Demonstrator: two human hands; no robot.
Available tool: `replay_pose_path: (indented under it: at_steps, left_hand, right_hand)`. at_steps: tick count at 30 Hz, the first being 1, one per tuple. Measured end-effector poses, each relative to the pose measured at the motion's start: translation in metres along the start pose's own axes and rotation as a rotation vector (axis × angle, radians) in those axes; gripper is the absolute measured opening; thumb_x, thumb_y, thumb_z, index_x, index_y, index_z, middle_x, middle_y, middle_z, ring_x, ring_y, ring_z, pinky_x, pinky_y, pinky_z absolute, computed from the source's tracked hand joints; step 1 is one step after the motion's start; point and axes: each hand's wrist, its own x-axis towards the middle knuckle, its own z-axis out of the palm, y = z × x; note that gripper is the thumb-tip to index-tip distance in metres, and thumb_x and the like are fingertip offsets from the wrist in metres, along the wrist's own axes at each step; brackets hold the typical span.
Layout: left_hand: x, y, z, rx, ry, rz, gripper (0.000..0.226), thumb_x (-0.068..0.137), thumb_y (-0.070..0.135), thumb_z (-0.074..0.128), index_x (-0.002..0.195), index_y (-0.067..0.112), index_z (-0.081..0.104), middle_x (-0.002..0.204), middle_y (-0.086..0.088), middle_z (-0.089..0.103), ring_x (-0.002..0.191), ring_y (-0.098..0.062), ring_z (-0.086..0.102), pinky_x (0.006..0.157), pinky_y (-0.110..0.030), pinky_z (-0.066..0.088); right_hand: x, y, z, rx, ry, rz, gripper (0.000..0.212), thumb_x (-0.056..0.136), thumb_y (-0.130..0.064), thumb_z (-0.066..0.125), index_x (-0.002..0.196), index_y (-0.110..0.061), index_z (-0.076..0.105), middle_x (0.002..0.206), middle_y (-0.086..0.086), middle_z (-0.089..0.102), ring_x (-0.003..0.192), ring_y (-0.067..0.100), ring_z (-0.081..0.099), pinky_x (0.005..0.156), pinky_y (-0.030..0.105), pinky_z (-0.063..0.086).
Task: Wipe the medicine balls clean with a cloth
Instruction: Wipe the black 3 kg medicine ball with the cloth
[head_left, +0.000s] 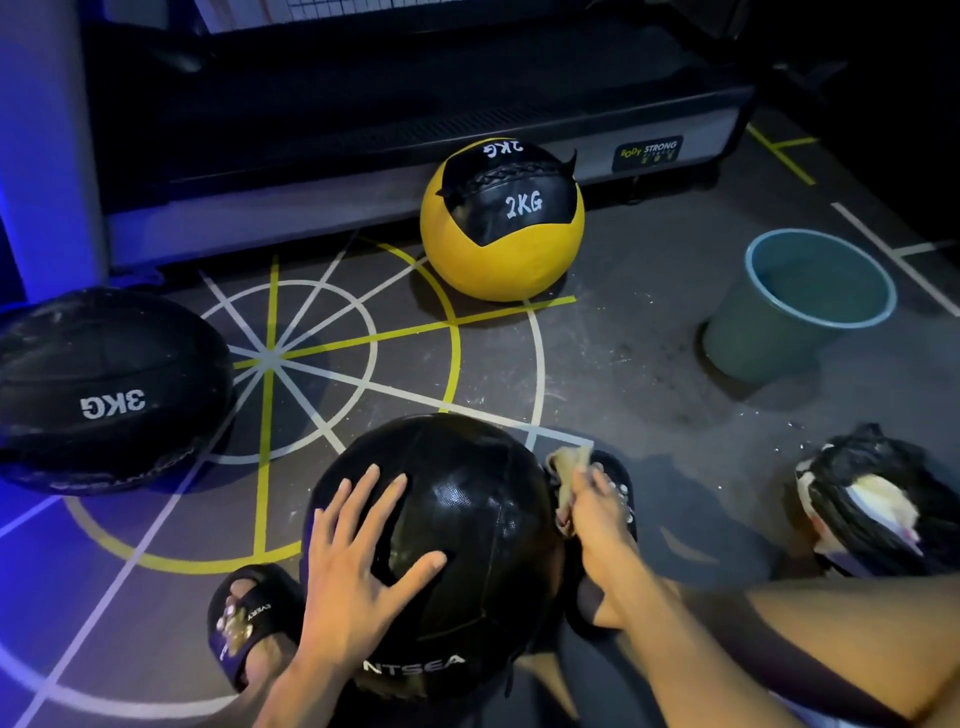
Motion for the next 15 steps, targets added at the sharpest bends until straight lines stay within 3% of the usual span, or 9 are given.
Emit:
replay_pose_path:
  at_steps: [2,3,5,7,10,13,15]
  left_hand:
    - [0.000,0.002,0.003,-0.003,0.002,-0.002,0.086,0.080,0.085,0.054,0.154,0.046,0.037,0.168,0.022,0.018,0.158,-0.012,0.006,0.126,-0.054,0.008]
    - [0.000,0.003,0.005,-0.005,0.002,0.000,0.086,0.080,0.085,0.054,0.154,0.046,0.037,0.168,0.021,0.018,0.158,-0.013,0.006,0.126,-0.055,0.009]
    - [-0.003,0.007,0.009,0.006,0.010,0.013,0.085,0.081,0.084,0.054,0.154,0.045,0.037,0.168,0.020,0.020,0.158,-0.015,0.008,0.125,-0.057,0.010]
    - [-0.006,0.009,0.013,0.018,0.024,0.022,0.084,0.081,0.083,0.054,0.154,0.045,0.038,0.168,0.019,0.021,0.158,-0.016,0.009,0.124,-0.059,0.011]
    - [-0.007,0.007,0.015,0.035,0.044,0.024,0.083,0.081,0.083,0.054,0.154,0.045,0.038,0.168,0.018,0.021,0.158,-0.018,0.011,0.124,-0.060,0.013]
    - [-0.005,0.002,0.016,0.044,0.053,0.038,0.084,0.081,0.080,0.057,0.154,0.042,0.039,0.168,0.016,0.023,0.158,-0.019,0.013,0.123,-0.060,0.016]
    - [-0.008,0.000,0.015,0.042,0.053,0.039,0.085,0.080,0.078,0.059,0.154,0.041,0.041,0.168,0.015,0.023,0.158,-0.018,0.014,0.123,-0.060,0.016]
  right_hand:
    - [-0.010,0.000,0.004,-0.167,-0.093,-0.016,0.032,0.108,-0.040,0.040,0.126,-0.027,0.063,0.102,0.000,0.067,0.092,0.015,0.063,0.084,0.032,0.049]
    - [-0.016,-0.007,0.005,-0.231,-0.128,-0.033,0.037,0.109,-0.042,0.037,0.135,-0.031,0.059,0.121,-0.004,0.063,0.112,0.015,0.057,0.099,0.031,0.041]
    - [-0.024,-0.031,0.015,-0.344,-0.170,-0.063,0.043,0.110,-0.042,0.029,0.144,-0.031,0.053,0.143,-0.005,0.052,0.136,0.018,0.044,0.111,0.032,0.029]
    - [-0.031,-0.054,0.033,-0.447,-0.165,-0.116,0.049,0.111,-0.042,0.023,0.144,-0.022,0.054,0.150,0.004,0.050,0.140,0.025,0.043,0.112,0.033,0.030]
    - [-0.052,-0.071,0.071,-0.651,-0.204,-0.362,0.050,0.112,-0.035,0.021,0.137,-0.011,0.057,0.141,0.012,0.057,0.133,0.027,0.049,0.109,0.031,0.033]
    - [-0.075,-0.063,0.096,-0.814,-0.371,-0.676,0.045,0.111,-0.031,0.026,0.142,-0.012,0.053,0.147,0.007,0.053,0.140,0.020,0.043,0.120,0.033,0.026]
    - [-0.068,-0.055,0.089,-0.861,-0.378,-0.770,0.044,0.110,-0.029,0.030,0.147,-0.016,0.049,0.156,0.000,0.044,0.146,0.012,0.035,0.124,0.026,0.017]
